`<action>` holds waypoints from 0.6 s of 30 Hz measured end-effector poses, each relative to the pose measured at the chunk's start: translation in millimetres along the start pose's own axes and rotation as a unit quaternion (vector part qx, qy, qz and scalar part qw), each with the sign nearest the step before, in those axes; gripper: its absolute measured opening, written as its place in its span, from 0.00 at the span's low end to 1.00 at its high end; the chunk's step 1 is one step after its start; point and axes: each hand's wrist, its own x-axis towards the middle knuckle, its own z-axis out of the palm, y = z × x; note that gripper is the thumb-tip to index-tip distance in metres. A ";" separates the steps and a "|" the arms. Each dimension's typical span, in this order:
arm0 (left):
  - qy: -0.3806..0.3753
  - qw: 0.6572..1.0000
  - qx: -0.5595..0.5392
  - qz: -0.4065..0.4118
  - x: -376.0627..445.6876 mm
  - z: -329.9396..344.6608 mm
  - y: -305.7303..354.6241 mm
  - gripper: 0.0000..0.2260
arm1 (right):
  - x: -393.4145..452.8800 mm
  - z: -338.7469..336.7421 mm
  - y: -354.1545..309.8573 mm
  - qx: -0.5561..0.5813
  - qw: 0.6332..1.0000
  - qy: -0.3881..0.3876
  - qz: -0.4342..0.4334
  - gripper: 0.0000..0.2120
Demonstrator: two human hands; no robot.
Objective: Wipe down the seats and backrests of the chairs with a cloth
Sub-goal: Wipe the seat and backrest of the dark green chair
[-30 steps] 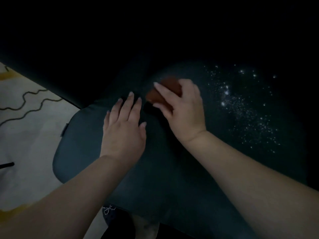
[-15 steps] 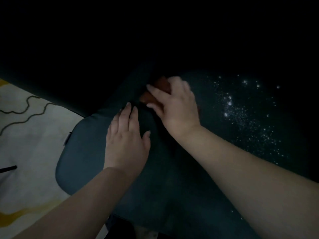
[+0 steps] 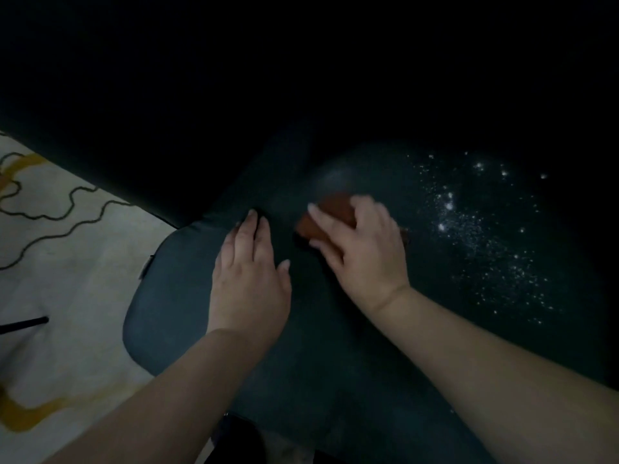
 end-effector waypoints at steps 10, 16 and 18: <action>0.002 1.000 0.006 0.002 -4.4 2.1 5.5 0.29 | 44.1 -3.4 40.1 -0.006 0.987 0.067 0.149 0.20; -0.001 0.999 0.027 0.029 6.1 1.2 39.8 0.31 | -17.0 -18.0 41.1 0.072 0.997 0.014 0.031 0.20; -0.006 0.999 0.025 0.034 10.3 -1.3 50.3 0.31 | -9.3 -31.5 58.7 0.141 0.980 0.080 0.116 0.19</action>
